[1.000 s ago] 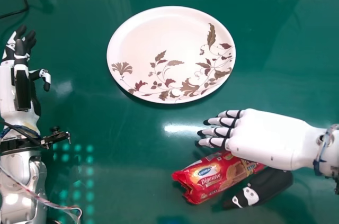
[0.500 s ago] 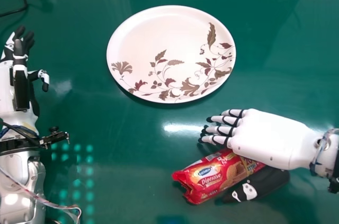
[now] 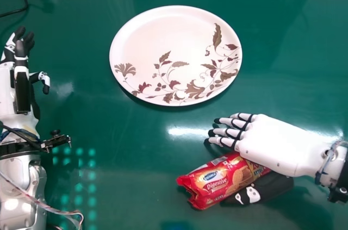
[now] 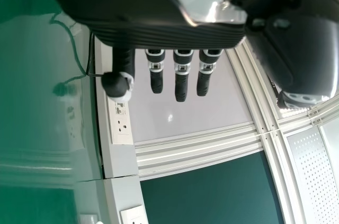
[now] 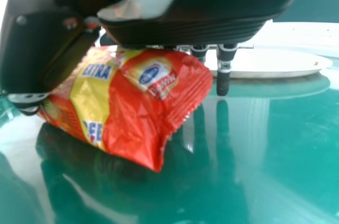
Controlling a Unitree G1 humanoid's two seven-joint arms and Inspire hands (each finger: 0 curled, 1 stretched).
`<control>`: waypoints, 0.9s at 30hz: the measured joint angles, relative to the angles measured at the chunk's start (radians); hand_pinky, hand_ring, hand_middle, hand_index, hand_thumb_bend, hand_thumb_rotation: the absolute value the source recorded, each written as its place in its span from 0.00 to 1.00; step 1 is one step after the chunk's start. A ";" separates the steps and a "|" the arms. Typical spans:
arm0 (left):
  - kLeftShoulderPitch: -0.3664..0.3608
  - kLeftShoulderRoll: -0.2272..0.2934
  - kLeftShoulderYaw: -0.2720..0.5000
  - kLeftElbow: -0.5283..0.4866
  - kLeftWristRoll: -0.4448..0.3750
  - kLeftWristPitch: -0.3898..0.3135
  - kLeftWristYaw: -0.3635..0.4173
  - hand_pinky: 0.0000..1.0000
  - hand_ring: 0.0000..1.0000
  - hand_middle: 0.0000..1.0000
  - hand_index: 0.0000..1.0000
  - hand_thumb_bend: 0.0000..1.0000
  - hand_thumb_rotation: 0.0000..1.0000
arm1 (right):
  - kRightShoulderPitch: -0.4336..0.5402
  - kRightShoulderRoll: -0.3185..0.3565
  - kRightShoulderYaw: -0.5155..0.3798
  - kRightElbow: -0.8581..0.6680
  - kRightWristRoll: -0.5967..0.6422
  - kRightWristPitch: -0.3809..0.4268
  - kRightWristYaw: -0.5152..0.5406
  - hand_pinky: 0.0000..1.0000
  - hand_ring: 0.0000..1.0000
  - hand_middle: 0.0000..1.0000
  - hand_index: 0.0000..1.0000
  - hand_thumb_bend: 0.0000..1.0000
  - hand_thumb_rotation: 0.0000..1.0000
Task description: Pick up biscuit and place it in the plate
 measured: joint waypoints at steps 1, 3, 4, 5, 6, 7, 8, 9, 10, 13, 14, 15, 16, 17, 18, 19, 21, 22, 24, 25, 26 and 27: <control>0.000 0.000 0.000 0.000 -0.001 0.000 0.000 0.00 1.00 0.96 0.97 0.72 1.00 | 0.005 0.003 0.002 -0.001 -0.003 0.004 -0.002 0.89 0.94 0.94 0.94 1.00 0.46; 0.000 0.000 0.000 0.000 -0.001 0.000 0.000 0.00 1.00 0.96 0.97 0.71 1.00 | 0.017 0.004 0.008 -0.004 -0.004 0.016 -0.007 0.87 0.94 0.93 0.92 1.00 0.44; 0.000 0.000 0.000 0.000 -0.001 0.000 0.000 0.00 1.00 0.96 0.98 0.70 1.00 | 0.020 0.004 0.011 -0.004 -0.004 0.021 -0.011 0.86 0.93 0.93 0.91 1.00 0.43; 0.000 0.000 0.000 0.000 -0.001 0.000 0.000 0.00 1.00 0.96 0.98 0.70 1.00 | 0.021 0.004 0.014 -0.004 -0.004 0.022 -0.015 0.85 0.93 0.92 0.91 1.00 0.43; 0.000 0.000 0.000 -0.001 -0.001 0.000 0.000 0.00 1.00 0.96 0.97 0.70 1.00 | 0.022 0.004 0.016 -0.004 -0.004 0.024 -0.018 0.85 0.92 0.92 0.90 1.00 0.42; 0.000 0.000 0.000 -0.001 0.000 0.000 0.000 0.00 1.00 0.96 0.97 0.70 1.00 | 0.023 0.003 0.018 -0.004 -0.004 0.025 -0.020 0.84 0.91 0.91 0.90 1.00 0.41; 0.000 0.000 0.000 -0.001 0.000 0.000 0.000 0.00 1.00 0.96 0.97 0.70 1.00 | 0.023 0.003 0.020 -0.002 -0.004 0.025 -0.025 0.82 0.90 0.90 0.88 1.00 0.40; 0.000 0.000 0.000 -0.001 0.000 0.000 0.001 0.00 1.00 0.96 0.97 0.71 1.00 | 0.024 0.003 0.023 0.000 -0.003 0.024 -0.034 0.81 0.89 0.90 0.88 1.00 0.39; -0.001 0.000 0.000 -0.001 0.000 0.000 0.001 0.00 1.00 0.96 0.97 0.72 1.00 | 0.024 0.003 0.028 0.004 -0.002 0.024 -0.039 0.80 0.88 0.89 0.87 1.00 0.39; -0.002 0.000 0.000 -0.001 -0.001 0.000 0.001 0.00 1.00 0.95 0.95 0.74 1.00 | 0.021 0.002 0.043 0.017 0.013 0.024 -0.054 0.74 0.82 0.83 0.81 1.00 0.31; -0.003 0.000 0.000 0.000 0.000 0.000 0.001 0.00 1.00 0.95 0.95 0.75 1.00 | 0.015 0.002 0.048 0.023 0.018 0.021 -0.064 0.69 0.76 0.78 0.76 1.00 0.24; -0.004 0.000 0.000 0.000 -0.001 0.000 0.001 0.00 1.00 0.96 0.96 0.76 1.00 | 0.012 0.002 0.054 0.033 0.018 0.017 -0.076 0.61 0.67 0.67 0.67 0.87 0.12; -0.004 0.000 0.000 0.000 -0.001 0.000 0.003 0.00 1.00 0.96 0.96 0.76 1.00 | 0.008 0.004 0.060 0.044 0.018 0.012 -0.095 0.55 0.59 0.61 0.60 0.75 0.08; -0.005 0.000 0.000 0.000 -0.001 0.000 0.003 0.00 1.00 0.96 0.96 0.76 0.99 | 0.000 0.007 0.069 0.053 0.021 0.003 -0.111 0.42 0.45 0.51 0.54 0.64 0.04; -0.005 0.000 0.000 0.000 -0.001 0.000 0.003 0.00 1.00 0.96 0.96 0.77 0.99 | -0.005 0.008 0.078 0.064 0.027 0.000 -0.123 0.30 0.31 0.49 0.51 0.59 0.02; -0.007 0.000 0.000 0.001 -0.001 0.000 0.002 0.00 1.00 0.96 0.96 0.78 0.98 | -0.009 0.011 0.087 0.073 0.029 -0.002 -0.137 0.20 0.22 0.48 0.49 0.55 0.01; -0.007 0.000 0.001 0.003 -0.002 -0.001 0.002 0.00 1.00 0.95 0.95 0.81 0.97 | -0.009 0.012 0.092 0.083 0.019 -0.013 -0.157 0.15 0.15 0.41 0.48 0.53 0.00; -0.008 0.001 0.002 0.005 -0.002 -0.001 0.002 0.00 1.00 0.95 0.95 0.81 0.97 | -0.009 0.013 0.094 0.087 0.012 -0.016 -0.172 0.13 0.14 0.41 0.47 0.53 0.00; -0.011 0.001 0.003 0.007 -0.002 -0.002 0.002 0.00 1.00 0.94 0.94 0.81 0.98 | -0.011 0.019 0.101 0.099 0.002 -0.028 -0.198 0.11 0.12 0.40 0.47 0.52 0.00; -0.011 0.001 0.003 0.007 -0.002 -0.002 0.002 0.00 1.00 0.94 0.94 0.82 0.98 | -0.012 0.019 0.103 0.112 -0.001 -0.038 -0.212 0.10 0.11 0.41 0.47 0.52 0.00; -0.011 0.001 0.003 0.007 -0.001 -0.002 0.002 0.00 1.00 0.94 0.94 0.83 0.98 | -0.015 0.021 0.105 0.126 -0.002 -0.047 -0.228 0.09 0.11 0.41 0.47 0.52 0.00; -0.011 0.001 0.003 0.007 -0.001 -0.002 0.002 0.00 1.00 0.94 0.94 0.84 0.97 | -0.017 0.025 0.108 0.135 -0.002 -0.055 -0.245 0.08 0.10 0.41 0.47 0.52 0.00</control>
